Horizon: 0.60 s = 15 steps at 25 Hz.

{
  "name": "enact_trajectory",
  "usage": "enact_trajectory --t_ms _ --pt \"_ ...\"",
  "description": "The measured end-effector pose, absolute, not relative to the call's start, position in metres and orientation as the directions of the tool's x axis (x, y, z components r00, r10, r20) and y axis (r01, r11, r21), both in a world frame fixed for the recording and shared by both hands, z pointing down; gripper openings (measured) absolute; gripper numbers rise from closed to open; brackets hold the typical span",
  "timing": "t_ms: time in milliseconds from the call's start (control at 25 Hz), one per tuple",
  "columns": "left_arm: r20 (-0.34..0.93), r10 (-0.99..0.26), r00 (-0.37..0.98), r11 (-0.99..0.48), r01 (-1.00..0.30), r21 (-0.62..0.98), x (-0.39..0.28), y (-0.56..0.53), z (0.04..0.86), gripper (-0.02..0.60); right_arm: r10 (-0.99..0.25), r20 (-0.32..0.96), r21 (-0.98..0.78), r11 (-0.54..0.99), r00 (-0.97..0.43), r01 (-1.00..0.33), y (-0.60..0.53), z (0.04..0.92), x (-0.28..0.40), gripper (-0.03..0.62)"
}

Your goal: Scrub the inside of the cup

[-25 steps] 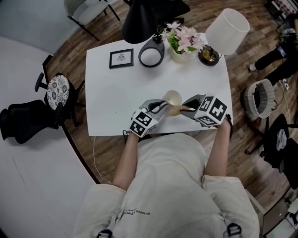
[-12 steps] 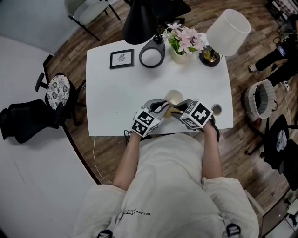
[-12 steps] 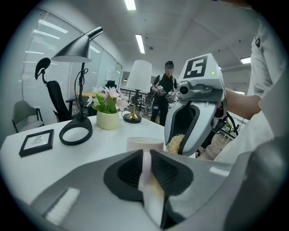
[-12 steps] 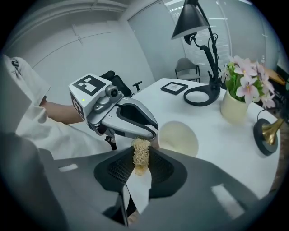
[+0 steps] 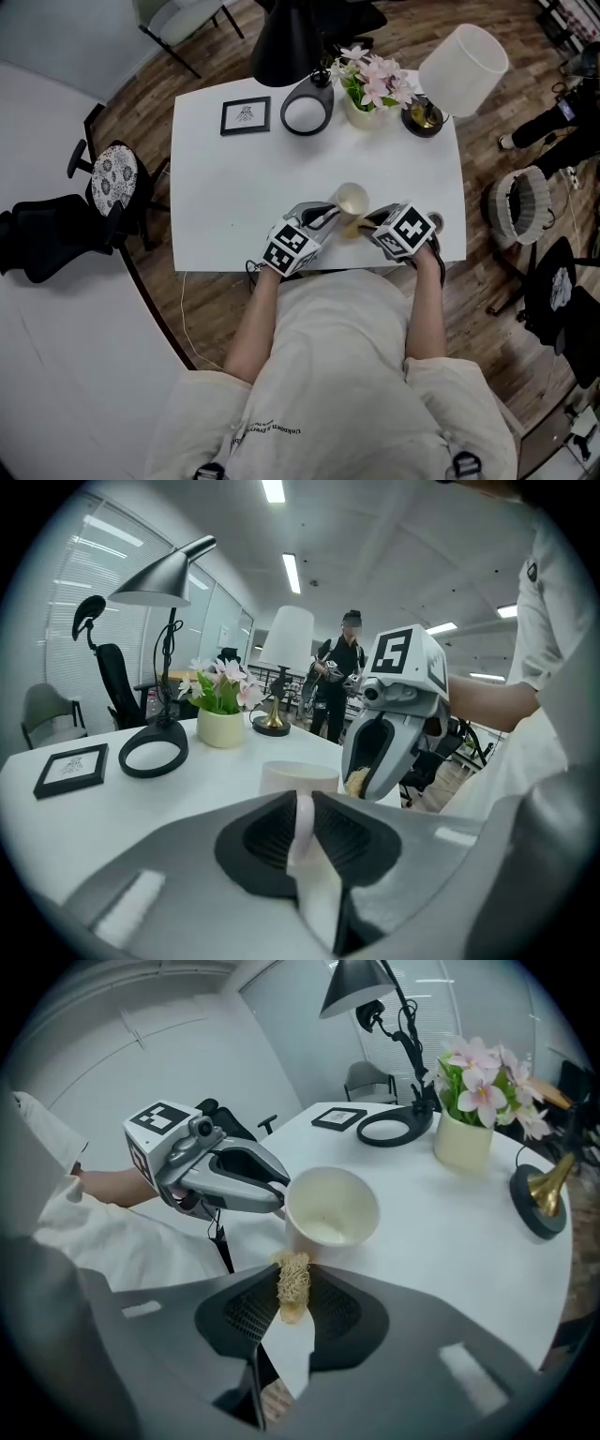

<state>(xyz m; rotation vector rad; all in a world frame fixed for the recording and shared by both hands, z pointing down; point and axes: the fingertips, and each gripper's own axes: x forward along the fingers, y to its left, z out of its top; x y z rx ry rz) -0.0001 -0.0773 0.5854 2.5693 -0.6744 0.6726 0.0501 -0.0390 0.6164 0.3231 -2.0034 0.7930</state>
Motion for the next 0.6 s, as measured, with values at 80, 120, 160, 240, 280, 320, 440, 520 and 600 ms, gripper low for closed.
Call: enact_trajectory --t_ms 80,120,160,240,280,320,440,520,600 --pt "0.535 -0.341 0.773 -0.806 -0.534 0.257 0.001 -0.075 0.585 0.053 0.069 0.852 -0.389 0.748 -0.519 -0.538 -0.043 0.620 0.060 0.109" --pt "0.533 -0.338 0.776 -0.806 -0.531 0.262 0.001 -0.074 0.586 0.054 0.061 0.854 -0.385 0.742 -0.516 -0.549 -0.045 0.622 0.064 0.109" --pt "0.529 -0.335 0.779 -0.805 -0.528 0.268 0.001 -0.073 0.586 0.054 0.055 0.853 -0.387 0.734 -0.519 -0.558 -0.046 0.624 0.067 0.109" --pt "0.525 -0.331 0.784 -0.804 -0.526 0.279 0.000 -0.071 0.587 0.054 0.043 0.849 -0.390 0.724 -0.527 -0.569 -0.050 0.626 0.070 0.109" --pt "0.525 -0.328 0.786 -0.804 -0.524 0.281 0.000 -0.070 0.588 0.054 0.040 0.850 -0.388 0.722 -0.525 -0.573 -0.052 0.627 0.072 0.109" --pt "0.524 -0.326 0.787 -0.804 -0.522 0.283 -0.001 -0.069 0.588 0.054 0.038 0.852 -0.385 0.721 -0.521 -0.577 -0.054 0.628 0.073 0.109" --pt "0.524 -0.319 0.790 -0.807 -0.516 0.288 0.000 -0.066 0.588 0.054 0.040 0.864 -0.373 0.720 -0.501 -0.585 -0.059 0.633 0.077 0.109" --pt "0.524 -0.315 0.791 -0.808 -0.513 0.290 0.000 -0.065 0.588 0.054 0.041 0.870 -0.368 0.718 -0.492 -0.591 -0.063 0.637 0.079 0.109" --pt "0.524 -0.312 0.792 -0.808 -0.511 0.292 -0.001 -0.065 0.588 0.055 0.042 0.870 -0.369 0.716 -0.492 -0.593 -0.067 0.639 0.080 0.109"
